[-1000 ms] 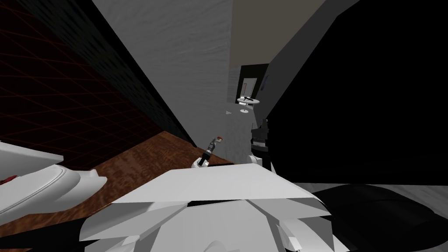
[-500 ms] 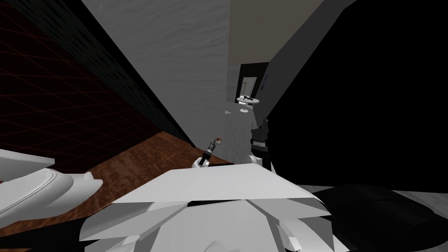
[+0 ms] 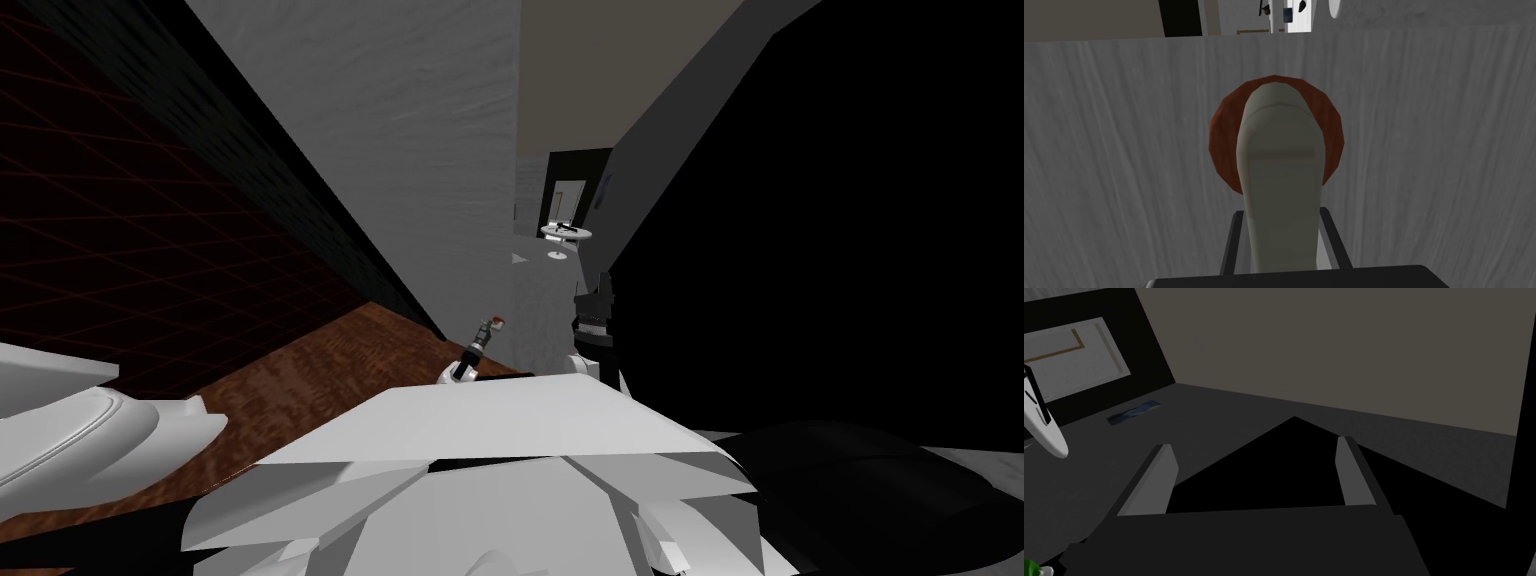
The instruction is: Push the door open
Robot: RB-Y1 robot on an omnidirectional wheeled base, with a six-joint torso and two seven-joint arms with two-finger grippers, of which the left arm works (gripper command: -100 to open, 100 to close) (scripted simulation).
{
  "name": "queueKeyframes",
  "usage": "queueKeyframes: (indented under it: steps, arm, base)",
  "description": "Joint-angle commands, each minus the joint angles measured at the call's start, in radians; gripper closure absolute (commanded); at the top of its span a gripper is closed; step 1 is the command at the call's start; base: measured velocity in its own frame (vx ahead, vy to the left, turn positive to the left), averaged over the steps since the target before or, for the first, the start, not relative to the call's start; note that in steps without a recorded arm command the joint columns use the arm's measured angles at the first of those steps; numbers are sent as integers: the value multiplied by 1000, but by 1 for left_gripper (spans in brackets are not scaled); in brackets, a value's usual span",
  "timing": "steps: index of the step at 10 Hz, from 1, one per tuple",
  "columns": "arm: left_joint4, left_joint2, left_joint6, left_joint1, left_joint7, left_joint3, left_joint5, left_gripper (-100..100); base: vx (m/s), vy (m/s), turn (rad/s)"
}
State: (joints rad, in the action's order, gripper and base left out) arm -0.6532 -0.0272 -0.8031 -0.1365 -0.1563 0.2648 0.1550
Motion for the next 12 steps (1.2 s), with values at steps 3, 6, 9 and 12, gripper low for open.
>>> queueKeyframes:
  steps: [3,6,9,12]
  arm:
    - [2,-17,-2,-13,12,-40,-22,100]
    - [7,-25,-1,-16,20,-63,-34,100]
    - [16,-37,-1,-21,34,-106,-59,100]
    - [22,-43,-1,-24,44,-135,-75,100]
  base:
    - [152,-124,18]
    - [129,-116,26]
    - [125,-126,30]
    - [147,-134,37]
